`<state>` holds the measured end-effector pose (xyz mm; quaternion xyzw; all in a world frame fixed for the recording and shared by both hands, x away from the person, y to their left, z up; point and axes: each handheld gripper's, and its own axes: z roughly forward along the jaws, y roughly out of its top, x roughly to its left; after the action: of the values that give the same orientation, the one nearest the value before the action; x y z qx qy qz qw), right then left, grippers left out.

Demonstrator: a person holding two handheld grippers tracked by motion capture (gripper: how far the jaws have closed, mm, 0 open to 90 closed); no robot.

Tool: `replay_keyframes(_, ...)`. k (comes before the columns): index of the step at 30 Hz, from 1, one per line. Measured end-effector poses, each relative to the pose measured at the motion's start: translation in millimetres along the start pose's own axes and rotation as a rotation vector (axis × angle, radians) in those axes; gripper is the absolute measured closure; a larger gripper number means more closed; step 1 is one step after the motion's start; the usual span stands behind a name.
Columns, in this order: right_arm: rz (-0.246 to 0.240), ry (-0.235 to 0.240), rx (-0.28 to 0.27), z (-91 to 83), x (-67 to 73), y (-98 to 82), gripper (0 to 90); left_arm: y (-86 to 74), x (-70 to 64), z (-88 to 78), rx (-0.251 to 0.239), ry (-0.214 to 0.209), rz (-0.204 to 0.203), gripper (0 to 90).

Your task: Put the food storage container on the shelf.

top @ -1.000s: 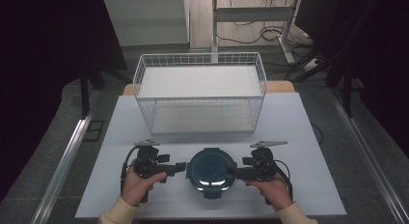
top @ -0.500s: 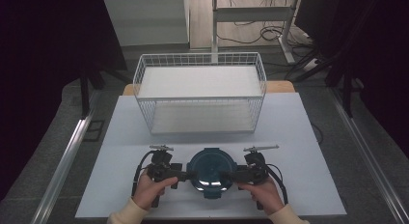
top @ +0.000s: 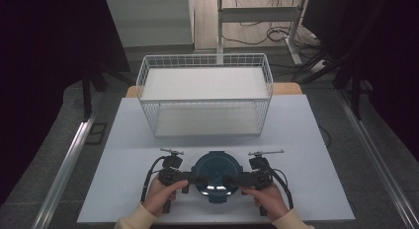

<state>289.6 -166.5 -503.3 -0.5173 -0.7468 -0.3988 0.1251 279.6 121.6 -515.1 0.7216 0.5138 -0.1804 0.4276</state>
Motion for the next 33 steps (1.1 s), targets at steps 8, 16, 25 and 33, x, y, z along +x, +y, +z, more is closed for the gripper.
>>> replay_keyframes(8, 0.087, 0.038, -0.005, -3.3, -7.7, 1.7, 22.3, 0.7, 3.3, -1.6, -0.009, -0.007, -0.035, 24.2)
replay_keyframes(16, 0.122, 0.042, -0.036, -9.6, -7.5, 0.6, 30.0, -4.8, 1.5, -6.4, -0.049, -0.013, -0.07, 30.3)
replay_keyframes(25, 0.114, 0.052, -0.064, -16.0, -4.6, -2.9, 34.4, -10.5, -7.2, -11.0, -0.086, 0.009, -0.065, 33.4)
replay_keyframes(33, 0.096, 0.048, -0.083, -17.4, -1.5, -3.2, 36.2, -10.6, -9.2, -15.0, -0.098, 0.019, -0.057, 35.0)
